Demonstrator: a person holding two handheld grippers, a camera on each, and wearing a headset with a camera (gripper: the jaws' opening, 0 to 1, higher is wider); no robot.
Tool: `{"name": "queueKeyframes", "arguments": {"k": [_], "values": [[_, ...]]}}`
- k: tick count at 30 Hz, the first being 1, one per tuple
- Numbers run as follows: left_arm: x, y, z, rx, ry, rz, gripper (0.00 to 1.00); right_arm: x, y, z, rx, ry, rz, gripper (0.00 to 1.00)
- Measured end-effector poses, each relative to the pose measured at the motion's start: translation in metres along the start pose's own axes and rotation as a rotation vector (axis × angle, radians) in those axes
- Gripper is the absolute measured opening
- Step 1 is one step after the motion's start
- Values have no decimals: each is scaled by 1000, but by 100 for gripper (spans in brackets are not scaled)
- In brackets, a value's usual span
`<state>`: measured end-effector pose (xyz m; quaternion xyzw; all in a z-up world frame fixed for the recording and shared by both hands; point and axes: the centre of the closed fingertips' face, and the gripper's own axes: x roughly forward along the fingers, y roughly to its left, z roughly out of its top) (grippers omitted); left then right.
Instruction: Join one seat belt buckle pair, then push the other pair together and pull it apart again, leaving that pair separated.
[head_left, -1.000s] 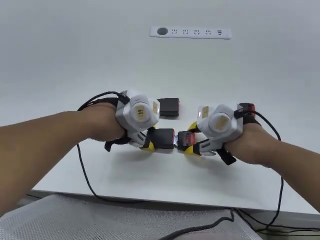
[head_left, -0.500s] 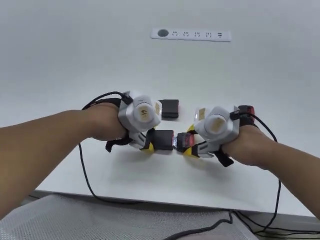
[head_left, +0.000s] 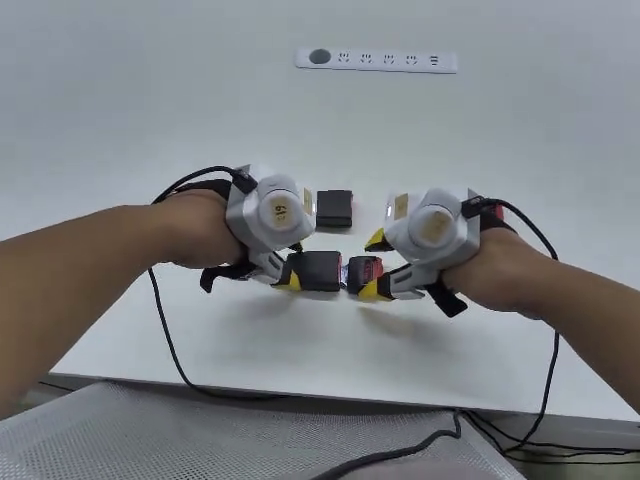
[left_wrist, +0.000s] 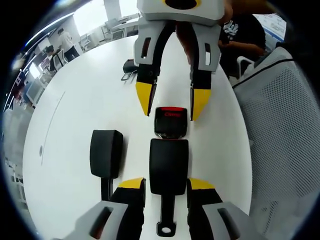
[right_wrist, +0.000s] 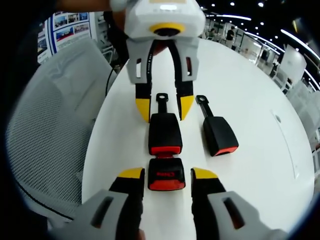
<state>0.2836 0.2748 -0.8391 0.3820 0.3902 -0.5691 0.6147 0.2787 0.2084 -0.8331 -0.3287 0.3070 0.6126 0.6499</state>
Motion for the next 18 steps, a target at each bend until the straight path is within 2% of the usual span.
{"name": "queueKeyframes", "arguments": {"k": [6, 10, 14, 16, 17, 18], "values": [[-5, 3, 2, 30, 8, 8, 34, -8, -6, -1, 14, -11, -20, 37], [-14, 10, 10, 38, -11, 16, 35, -17, -12, -8, 17, -11, -32, 37], [-21, 35, 22, 13, -49, 58, 37, -29, -28, -20, 22, -1, -70, 38], [-20, 44, 24, -39, -55, 73, 36, -37, -39, -34, 44, 8, -87, 38], [-20, 51, 21, -80, -42, 84, 36, -41, -44, -39, 53, 15, -100, 38], [-19, 56, 21, -82, -43, 92, 36, -44, -48, -45, 57, 23, -105, 37]]}}
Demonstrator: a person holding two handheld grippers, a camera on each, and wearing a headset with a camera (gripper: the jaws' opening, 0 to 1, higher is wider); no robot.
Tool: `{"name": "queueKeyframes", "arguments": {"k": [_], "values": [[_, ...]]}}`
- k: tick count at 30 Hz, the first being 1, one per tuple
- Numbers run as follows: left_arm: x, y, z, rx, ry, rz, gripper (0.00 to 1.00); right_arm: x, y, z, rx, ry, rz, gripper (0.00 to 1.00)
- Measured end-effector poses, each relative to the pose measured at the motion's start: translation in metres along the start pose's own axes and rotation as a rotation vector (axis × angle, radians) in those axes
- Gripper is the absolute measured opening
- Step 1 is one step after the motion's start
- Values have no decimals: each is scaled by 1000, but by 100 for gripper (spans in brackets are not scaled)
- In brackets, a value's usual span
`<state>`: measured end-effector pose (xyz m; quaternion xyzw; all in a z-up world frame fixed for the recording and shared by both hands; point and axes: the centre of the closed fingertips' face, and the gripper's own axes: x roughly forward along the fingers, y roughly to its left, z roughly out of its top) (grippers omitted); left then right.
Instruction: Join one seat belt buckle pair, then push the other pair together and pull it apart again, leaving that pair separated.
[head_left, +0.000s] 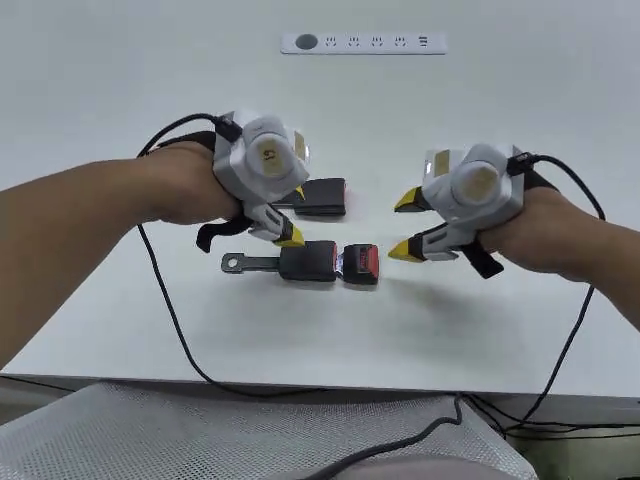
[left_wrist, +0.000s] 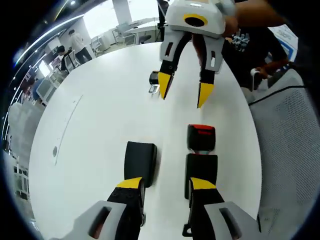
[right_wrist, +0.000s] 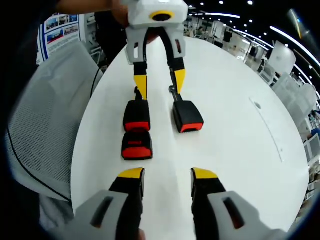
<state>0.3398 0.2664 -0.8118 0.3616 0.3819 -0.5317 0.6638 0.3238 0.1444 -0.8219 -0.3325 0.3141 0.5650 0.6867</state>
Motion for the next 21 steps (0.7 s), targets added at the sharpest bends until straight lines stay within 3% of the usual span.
{"name": "queueKeyframes", "arguments": {"k": [8, 11, 15, 21], "values": [[10, 22, 8, 16, -10, 11, 39, -29, -41, -38, 61, 39, -71, 36], [18, 28, 7, 28, 1, 0, 40, -38, -57, -61, 76, 69, -97, 36], [25, 28, 6, 44, 8, -31, 40, -39, -64, -79, 95, 90, -89, 38], [33, 32, -2, 56, 40, -46, 40, -33, -62, -97, 79, 126, -44, 38]]}}
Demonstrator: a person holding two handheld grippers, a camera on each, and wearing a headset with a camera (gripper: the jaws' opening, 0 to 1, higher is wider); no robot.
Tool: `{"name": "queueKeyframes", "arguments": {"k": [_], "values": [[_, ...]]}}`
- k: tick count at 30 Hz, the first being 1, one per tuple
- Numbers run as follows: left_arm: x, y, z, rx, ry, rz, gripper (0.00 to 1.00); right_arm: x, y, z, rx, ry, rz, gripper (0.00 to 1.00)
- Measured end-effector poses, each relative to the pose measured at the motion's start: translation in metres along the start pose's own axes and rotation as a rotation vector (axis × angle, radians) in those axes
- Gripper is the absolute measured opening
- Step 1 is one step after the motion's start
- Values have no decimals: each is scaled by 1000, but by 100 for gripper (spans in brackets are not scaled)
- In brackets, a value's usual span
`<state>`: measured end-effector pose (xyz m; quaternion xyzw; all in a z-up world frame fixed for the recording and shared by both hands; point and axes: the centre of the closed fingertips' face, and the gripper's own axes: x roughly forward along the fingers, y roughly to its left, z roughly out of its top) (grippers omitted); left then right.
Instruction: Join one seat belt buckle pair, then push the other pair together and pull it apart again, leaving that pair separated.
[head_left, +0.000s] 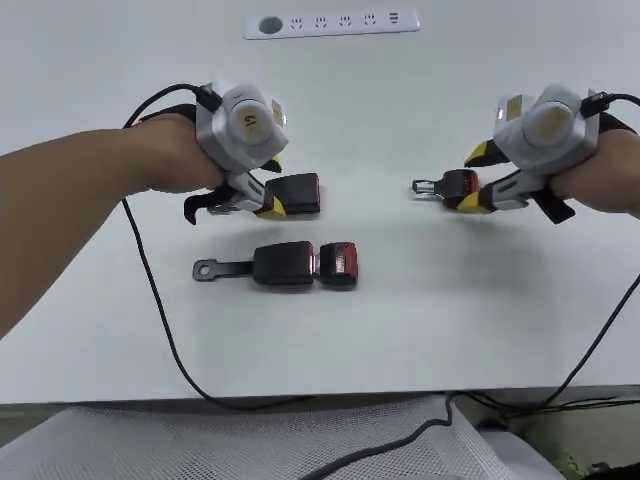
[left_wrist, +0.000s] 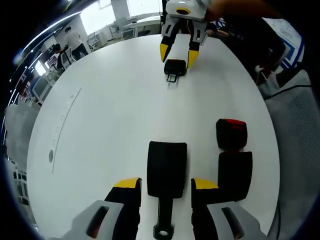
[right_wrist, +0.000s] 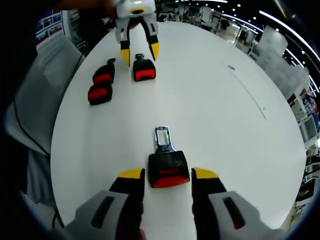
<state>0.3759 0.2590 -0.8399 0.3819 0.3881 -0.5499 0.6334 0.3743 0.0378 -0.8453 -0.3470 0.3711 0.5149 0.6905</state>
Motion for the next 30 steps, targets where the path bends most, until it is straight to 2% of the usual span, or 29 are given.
{"name": "queueKeyframes", "arguments": {"k": [2, 3, 5, 7, 10, 11, 12, 13, 17, 22, 26, 30], "values": [[2, -1, -3, 5, 10, -12, 40, 4, 0, -4, 0, 9, 12, 38], [6, 4, -10, -7, 15, -19, 40, 6, 0, -5, -3, 12, 15, 38], [2, 0, -10, -6, 15, -28, 39, 7, -1, -4, 16, 2, 25, 37], [7, 0, -14, 11, 20, -39, 38, 9, -1, -4, 6, 2, 34, 37], [11, 1, -13, 39, 29, -34, 35, 10, -1, -5, 3, 8, 55, 36], [13, 4, -14, 60, 40, -21, 33, 10, -1, -5, 5, 10, 61, 36], [12, 7, -17, 106, 66, -7, 33, 11, -1, -6, -2, 16, 69, 35], [15, 2, -15, 93, 60, -12, 33, 11, -1, -6, -12, 20, 73, 35], [16, 1, -13, 113, 69, -23, 32, 12, -2, -7, -16, 23, 95, 35], [17, 0, -10, 92, 84, -44, 32, 13, -1, -7, -8, 5, 105, 35], [17, 1, -10, 59, 73, -53, 32, 13, -1, -6, -4, -5, 110, 35], [17, 0, -8, 23, 60, -61, 32, 18, 5, 5, -23, -9, 112, 35]]}}
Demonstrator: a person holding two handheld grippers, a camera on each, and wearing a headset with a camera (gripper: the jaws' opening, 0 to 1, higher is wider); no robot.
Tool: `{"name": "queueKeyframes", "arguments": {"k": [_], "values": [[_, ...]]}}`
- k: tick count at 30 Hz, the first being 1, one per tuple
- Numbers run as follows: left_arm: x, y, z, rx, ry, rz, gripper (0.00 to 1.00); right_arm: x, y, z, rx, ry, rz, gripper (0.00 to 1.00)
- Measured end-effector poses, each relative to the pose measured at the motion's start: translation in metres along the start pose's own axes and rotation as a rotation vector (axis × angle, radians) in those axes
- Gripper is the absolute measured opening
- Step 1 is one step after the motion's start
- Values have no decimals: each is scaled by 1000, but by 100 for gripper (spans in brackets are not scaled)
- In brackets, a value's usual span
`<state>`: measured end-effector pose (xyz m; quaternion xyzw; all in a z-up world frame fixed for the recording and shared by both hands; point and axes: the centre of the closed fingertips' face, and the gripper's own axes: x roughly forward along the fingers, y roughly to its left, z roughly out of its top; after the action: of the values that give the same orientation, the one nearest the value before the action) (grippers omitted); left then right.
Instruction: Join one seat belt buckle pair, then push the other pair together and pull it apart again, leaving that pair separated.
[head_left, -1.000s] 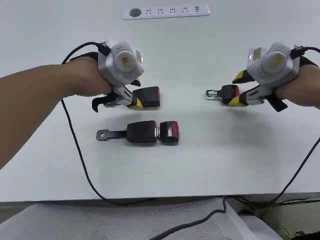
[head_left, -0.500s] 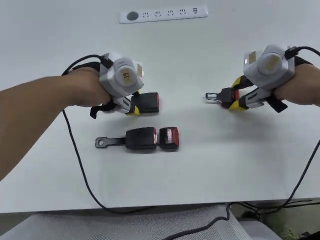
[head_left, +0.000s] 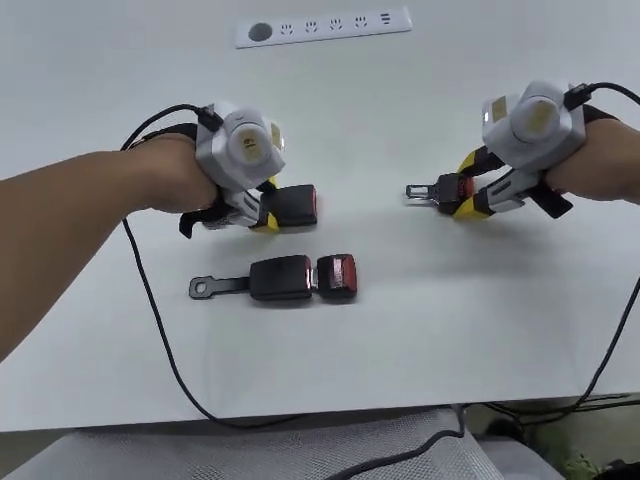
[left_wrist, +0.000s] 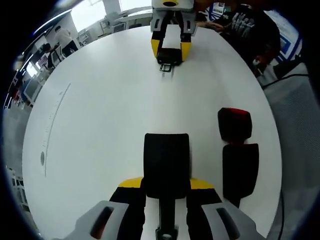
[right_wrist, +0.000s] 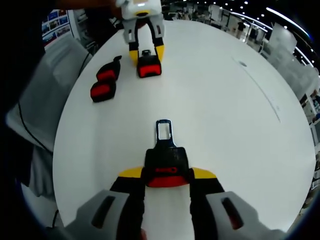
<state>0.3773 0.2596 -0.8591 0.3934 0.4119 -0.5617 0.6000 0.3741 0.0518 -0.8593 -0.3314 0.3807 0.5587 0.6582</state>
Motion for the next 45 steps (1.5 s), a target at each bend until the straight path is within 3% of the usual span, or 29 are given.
{"name": "queueKeyframes", "arguments": {"k": [11, 19, 32, 36, 37, 39, 43, 45], "values": [[3, 2, -1, -9, 13, -4, 32, 35, 12, 62, -31, -75, 13, 35], [6, 7, -4, -13, -9, -5, 32, 52, 16, 94, -52, -77, -3, 35], [8, 9, -5, -7, 6, -4, 32, 52, 17, 103, -119, -42, -39, 34], [8, 7, -5, 9, 13, -4, 31, 56, 21, 111, -123, -60, -24, 34], [8, 7, -5, 16, 15, -5, 31, 57, 20, 109, -114, -45, -27, 34], [8, 8, -5, 13, 13, -6, 31, 54, 15, 108, -105, -63, -10, 34], [8, 6, -4, 60, -6, -20, 31, 54, 15, 109, -91, -88, 12, 33], [7, 6, -4, 55, -15, -22, 31, 54, 16, 110, -89, -87, 16, 33]]}}
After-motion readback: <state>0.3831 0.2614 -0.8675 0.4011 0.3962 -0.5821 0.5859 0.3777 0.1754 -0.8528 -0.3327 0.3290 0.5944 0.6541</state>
